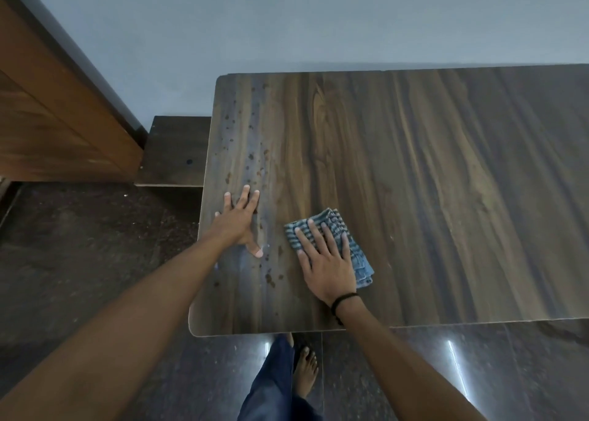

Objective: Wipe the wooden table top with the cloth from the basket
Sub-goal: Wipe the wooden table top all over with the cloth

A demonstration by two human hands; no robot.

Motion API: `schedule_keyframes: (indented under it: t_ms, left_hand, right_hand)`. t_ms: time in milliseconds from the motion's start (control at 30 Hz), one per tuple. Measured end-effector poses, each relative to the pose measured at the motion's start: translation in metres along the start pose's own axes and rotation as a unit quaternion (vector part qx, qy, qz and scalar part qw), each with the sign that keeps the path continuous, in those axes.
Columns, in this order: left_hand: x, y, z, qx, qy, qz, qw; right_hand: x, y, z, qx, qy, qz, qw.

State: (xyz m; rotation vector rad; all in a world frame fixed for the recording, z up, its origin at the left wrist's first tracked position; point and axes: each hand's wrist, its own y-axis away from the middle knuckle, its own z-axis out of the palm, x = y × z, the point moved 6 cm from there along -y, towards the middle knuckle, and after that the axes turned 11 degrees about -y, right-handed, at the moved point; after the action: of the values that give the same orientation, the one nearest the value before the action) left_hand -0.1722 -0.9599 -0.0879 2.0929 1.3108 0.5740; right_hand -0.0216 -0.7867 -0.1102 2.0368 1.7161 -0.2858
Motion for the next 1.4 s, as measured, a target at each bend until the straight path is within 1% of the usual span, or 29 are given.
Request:
schedule_keyframes:
  t_ms: [33,100,200,300,333,367,433,467,500,533,633,700,733,767,800,867,900,933,967,1067,1100,1167,1233,1267,1300,1333,1400]
  left_hand:
    - [0.000,0.001,0.001,-0.002,0.003,0.002,1.000]
    - [0.000,0.005,0.001,-0.007,0.007,0.007,1.000]
    - [-0.007,0.014,0.005,-0.011,0.000,0.006,1.000]
    - [-0.017,0.028,0.019,-0.039,-0.012,0.008,0.999]
    - [-0.019,0.031,0.025,-0.052,-0.015,0.010,0.998]
    - [-0.018,0.034,0.031,-0.056,-0.017,0.014,0.998]
    - [-0.015,0.037,0.036,-0.046,-0.019,0.016,0.999]
    - [-0.014,0.037,0.036,-0.042,-0.017,0.011,0.999]
    - [-0.014,0.037,0.036,-0.039,-0.014,0.008,0.999]
    - [-0.014,0.038,0.036,-0.036,-0.011,0.005,0.999]
    - [-0.018,0.035,0.038,-0.031,-0.004,0.005,1.000]
    - [-0.018,0.032,0.039,-0.027,-0.003,0.007,1.000]
    - [-0.018,0.031,0.038,-0.026,-0.005,0.009,1.000]
    - [-0.016,0.031,0.037,-0.027,-0.007,0.009,1.000]
    - [-0.016,0.032,0.037,-0.029,-0.006,0.008,1.000]
    - [-0.016,0.034,0.035,-0.028,-0.001,0.005,1.000]
    - [-0.016,0.035,0.035,-0.027,0.002,0.003,1.000]
    - [-0.017,0.036,0.035,-0.028,0.003,0.004,1.000]
    - [-0.016,0.036,0.035,-0.030,0.004,0.009,1.000]
    - [-0.019,0.035,0.031,-0.029,0.010,0.026,0.999]
    - [-0.022,0.034,0.028,-0.027,0.011,0.025,0.999]
    - [-0.030,0.029,0.017,-0.018,0.007,0.014,1.000]
    - [-0.038,0.019,0.003,-0.014,0.010,0.000,1.000]
    - [-0.041,0.014,-0.005,-0.014,0.009,-0.004,1.000]
    - [-0.044,0.009,-0.012,-0.017,0.004,-0.007,1.000]
    - [-0.047,0.003,-0.019,-0.021,-0.003,-0.009,1.000]
    - [-0.054,-0.006,-0.030,-0.027,-0.012,-0.012,0.999]
  right_hand:
    - [-0.009,0.012,0.006,-0.001,0.003,-0.011,1.000]
    - [-0.022,0.051,0.021,-0.023,0.018,-0.083,0.996]
    - [-0.015,0.100,0.035,-0.072,0.039,-0.164,0.983]
    - [-0.002,0.089,0.025,-0.108,0.063,-0.216,0.968]
    - [0.000,0.075,0.020,-0.105,0.063,-0.210,0.970]
    - [0.001,0.061,0.014,-0.091,0.056,-0.178,0.978]
    - [0.001,0.037,0.006,-0.044,0.031,-0.074,0.996]
    - [-0.003,0.033,0.007,-0.025,0.019,-0.037,0.999]
    - [-0.010,0.037,0.011,-0.016,0.020,-0.032,0.999]
    - [-0.019,0.046,0.019,-0.018,0.036,-0.061,0.997]
    - [-0.026,0.081,0.034,-0.058,0.070,-0.198,0.976]
    - [-0.019,0.080,0.030,-0.092,0.076,-0.246,0.962]
    - [-0.017,0.071,0.027,-0.102,0.080,-0.250,0.959]
    - [-0.017,0.057,0.022,-0.100,0.078,-0.234,0.964]
    - [-0.018,0.040,0.017,-0.089,0.066,-0.192,0.975]
    - [-0.021,0.010,0.008,-0.051,0.022,-0.075,0.996]
    - [-0.025,0.004,0.007,-0.037,0.002,-0.034,0.999]
    - [-0.030,0.006,0.010,-0.032,-0.004,-0.021,0.999]
    - [-0.036,0.015,0.016,-0.033,0.009,-0.038,0.999]
    - [-0.048,0.071,0.038,-0.061,0.052,-0.173,0.982]
    - [-0.047,0.087,0.043,-0.070,0.055,-0.205,0.975]
    - [-0.041,0.094,0.048,-0.085,0.057,-0.244,0.964]
    - [-0.038,0.077,0.043,-0.102,0.070,-0.265,0.956]
    - [-0.037,0.063,0.039,-0.101,0.073,-0.264,0.956]
    - [-0.037,0.047,0.033,-0.092,0.066,-0.245,0.963]
    - [-0.037,0.030,0.026,-0.078,0.058,-0.209,0.973]
    - [-0.037,-0.002,0.015,-0.038,0.044,-0.109,0.992]
